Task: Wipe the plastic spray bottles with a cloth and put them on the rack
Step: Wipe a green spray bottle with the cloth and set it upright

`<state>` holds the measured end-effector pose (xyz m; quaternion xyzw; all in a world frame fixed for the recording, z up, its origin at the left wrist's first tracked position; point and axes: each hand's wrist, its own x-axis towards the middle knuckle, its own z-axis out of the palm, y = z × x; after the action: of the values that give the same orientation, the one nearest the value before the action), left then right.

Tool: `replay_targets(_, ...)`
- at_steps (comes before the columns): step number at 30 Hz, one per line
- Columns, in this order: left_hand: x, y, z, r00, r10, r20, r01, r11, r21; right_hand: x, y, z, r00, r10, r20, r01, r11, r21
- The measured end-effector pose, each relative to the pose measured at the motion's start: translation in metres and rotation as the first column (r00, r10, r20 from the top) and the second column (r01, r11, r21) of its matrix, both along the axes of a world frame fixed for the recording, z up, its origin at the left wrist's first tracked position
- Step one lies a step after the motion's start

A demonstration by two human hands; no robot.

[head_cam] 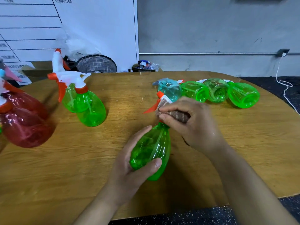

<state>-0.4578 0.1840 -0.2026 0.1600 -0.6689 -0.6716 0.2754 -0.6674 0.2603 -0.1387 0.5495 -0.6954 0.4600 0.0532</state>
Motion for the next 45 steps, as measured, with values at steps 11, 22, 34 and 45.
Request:
replay_targets(11,0.000,0.001,0.003,1.000,0.010,-0.017,-0.010,1.000,0.011,-0.006,0.003,0.003,0.997,-0.063,0.037,0.064,0.997,-0.049)
replay_targets(22,0.000,0.001,0.003,1.000,-0.001,0.001,0.001,0.998,-0.057,-0.015,0.003,0.014,0.870,0.072,0.488,0.066,0.963,-0.260)
replay_targets(34,0.002,-0.001,0.002,1.000,0.008,-0.022,-0.007,0.999,0.051,-0.026,0.010,0.004,0.814,0.151,0.561,-0.178,0.984,-0.007)
replay_targets(45,0.000,-0.002,0.001,0.999,0.009,-0.039,-0.008,1.000,0.029,-0.049,0.029,0.013,0.840,0.140,0.524,-0.163,0.987,-0.004)
